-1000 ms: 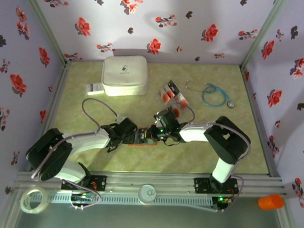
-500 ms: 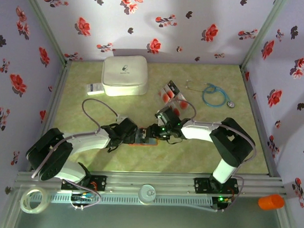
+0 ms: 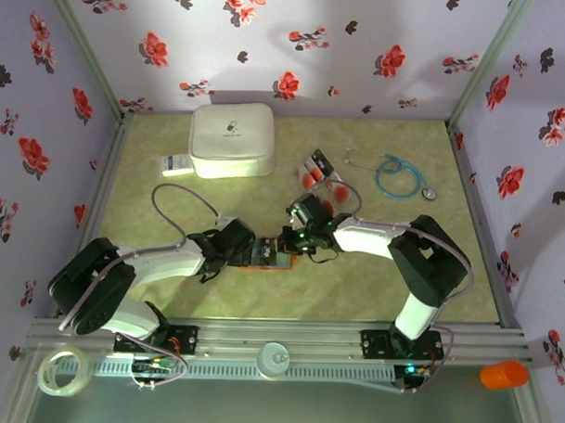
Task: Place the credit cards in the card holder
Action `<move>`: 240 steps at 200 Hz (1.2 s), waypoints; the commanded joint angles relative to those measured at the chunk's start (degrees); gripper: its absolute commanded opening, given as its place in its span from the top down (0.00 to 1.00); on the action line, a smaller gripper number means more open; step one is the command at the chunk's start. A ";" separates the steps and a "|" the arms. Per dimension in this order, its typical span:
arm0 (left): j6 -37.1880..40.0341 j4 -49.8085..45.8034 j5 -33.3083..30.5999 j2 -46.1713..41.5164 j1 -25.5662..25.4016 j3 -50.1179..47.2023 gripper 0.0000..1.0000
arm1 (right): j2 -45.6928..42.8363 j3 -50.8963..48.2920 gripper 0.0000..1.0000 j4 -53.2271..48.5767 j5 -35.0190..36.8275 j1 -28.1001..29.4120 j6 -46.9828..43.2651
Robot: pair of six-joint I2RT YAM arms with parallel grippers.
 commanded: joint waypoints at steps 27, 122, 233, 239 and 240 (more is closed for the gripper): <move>-0.51 -2.39 -0.80 0.65 -0.22 -1.43 0.04 | 3.28 2.73 0.96 -0.67 -0.32 0.54 -0.21; -0.18 -3.58 -0.80 -0.26 0.58 0.91 0.03 | 7.00 5.79 0.98 0.69 -1.27 2.77 1.87; -4.19 -8.55 1.31 -8.58 8.02 -2.06 0.00 | 3.32 5.72 0.98 -0.72 -0.14 2.91 1.79; -4.20 -8.35 1.42 -8.44 8.16 -2.47 0.00 | 3.11 5.72 0.98 -0.95 0.00 2.89 1.68; -4.24 -8.32 1.43 -8.46 8.17 -2.51 0.00 | 3.05 5.73 0.98 -0.99 -0.02 2.92 1.65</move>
